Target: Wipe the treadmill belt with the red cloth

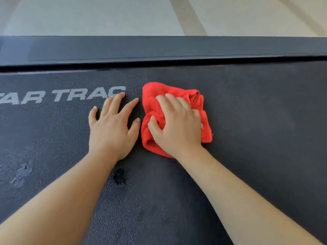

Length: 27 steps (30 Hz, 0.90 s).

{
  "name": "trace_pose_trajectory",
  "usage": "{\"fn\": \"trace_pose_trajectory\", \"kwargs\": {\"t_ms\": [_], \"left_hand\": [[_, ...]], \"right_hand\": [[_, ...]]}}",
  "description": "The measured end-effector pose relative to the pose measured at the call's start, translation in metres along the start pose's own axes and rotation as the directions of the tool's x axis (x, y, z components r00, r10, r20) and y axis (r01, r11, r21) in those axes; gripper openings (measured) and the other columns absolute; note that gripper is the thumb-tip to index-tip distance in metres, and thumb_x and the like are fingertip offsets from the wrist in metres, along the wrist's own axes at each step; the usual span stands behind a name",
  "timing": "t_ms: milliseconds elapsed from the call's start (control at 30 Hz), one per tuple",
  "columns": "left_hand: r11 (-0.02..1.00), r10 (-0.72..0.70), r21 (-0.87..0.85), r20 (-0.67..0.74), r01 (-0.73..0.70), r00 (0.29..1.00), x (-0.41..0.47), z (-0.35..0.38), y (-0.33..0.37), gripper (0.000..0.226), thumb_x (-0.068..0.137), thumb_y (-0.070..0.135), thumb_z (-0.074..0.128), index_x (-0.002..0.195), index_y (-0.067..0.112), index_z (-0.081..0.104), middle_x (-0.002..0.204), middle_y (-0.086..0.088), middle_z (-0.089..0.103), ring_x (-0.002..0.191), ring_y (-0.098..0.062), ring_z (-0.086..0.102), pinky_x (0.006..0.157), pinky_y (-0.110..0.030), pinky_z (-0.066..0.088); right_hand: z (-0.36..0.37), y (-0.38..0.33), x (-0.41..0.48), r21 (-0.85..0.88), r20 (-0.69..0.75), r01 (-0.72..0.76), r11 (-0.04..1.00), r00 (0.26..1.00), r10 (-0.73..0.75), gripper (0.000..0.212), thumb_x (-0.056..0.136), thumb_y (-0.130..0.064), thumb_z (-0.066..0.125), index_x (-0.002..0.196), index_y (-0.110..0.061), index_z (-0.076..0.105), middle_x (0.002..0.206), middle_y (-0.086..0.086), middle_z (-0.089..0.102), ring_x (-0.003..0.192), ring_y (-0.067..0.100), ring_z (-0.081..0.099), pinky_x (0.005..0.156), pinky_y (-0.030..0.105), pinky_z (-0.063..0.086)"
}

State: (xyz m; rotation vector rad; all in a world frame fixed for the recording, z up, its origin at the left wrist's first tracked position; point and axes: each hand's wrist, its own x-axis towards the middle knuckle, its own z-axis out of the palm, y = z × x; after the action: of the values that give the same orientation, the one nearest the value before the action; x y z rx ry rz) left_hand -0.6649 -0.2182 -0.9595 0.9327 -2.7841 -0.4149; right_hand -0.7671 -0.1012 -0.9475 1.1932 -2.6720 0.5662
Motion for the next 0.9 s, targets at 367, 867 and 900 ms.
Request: {"fn": "trace_pose_trajectory", "kwargs": {"t_ms": [367, 867, 900], "left_hand": [[0.995, 0.050, -0.088, 0.067, -0.044, 0.997, -0.009, -0.026, -0.041, 0.049, 0.093, 0.043, 0.041, 0.140, 0.034, 0.036, 0.153, 0.002, 0.027, 0.142, -0.018, 0.018, 0.115, -0.044, 0.011], [0.998, -0.002, 0.064, 0.010, 0.001, 1.000, -0.022, -0.027, -0.079, 0.056, 0.084, 0.060, 0.026, 0.139, 0.048, 0.029, 0.154, 0.011, 0.022, 0.142, -0.010, 0.014, 0.114, -0.049, 0.007], [0.998, 0.000, 0.063, 0.009, -0.001, 1.000, -0.022, -0.027, -0.079, 0.056, 0.084, 0.060, 0.026, 0.139, 0.048, 0.030, 0.153, 0.011, 0.022, 0.142, -0.010, 0.014, 0.114, -0.049, 0.007]], "right_hand": [[-0.016, -0.014, -0.054, -0.049, 0.019, -0.048, 0.998, 0.999, 0.049, 0.052, 0.077, -0.047, 0.043, 0.124, -0.028, 0.054, 0.131, -0.009, 0.053, 0.120, 0.017, 0.047, 0.084, 0.041, 0.042], [0.041, -0.058, 0.077, -0.025, 0.037, -0.037, 0.999, 0.999, 0.038, 0.051, 0.083, -0.048, 0.044, 0.129, -0.027, 0.048, 0.129, -0.006, 0.051, 0.123, 0.022, 0.041, 0.086, 0.043, 0.037], [0.044, -0.058, 0.083, -0.027, 0.033, -0.038, 0.999, 0.999, 0.038, 0.051, 0.083, -0.048, 0.044, 0.129, -0.027, 0.048, 0.129, -0.005, 0.052, 0.123, 0.023, 0.041, 0.086, 0.043, 0.038]]}}
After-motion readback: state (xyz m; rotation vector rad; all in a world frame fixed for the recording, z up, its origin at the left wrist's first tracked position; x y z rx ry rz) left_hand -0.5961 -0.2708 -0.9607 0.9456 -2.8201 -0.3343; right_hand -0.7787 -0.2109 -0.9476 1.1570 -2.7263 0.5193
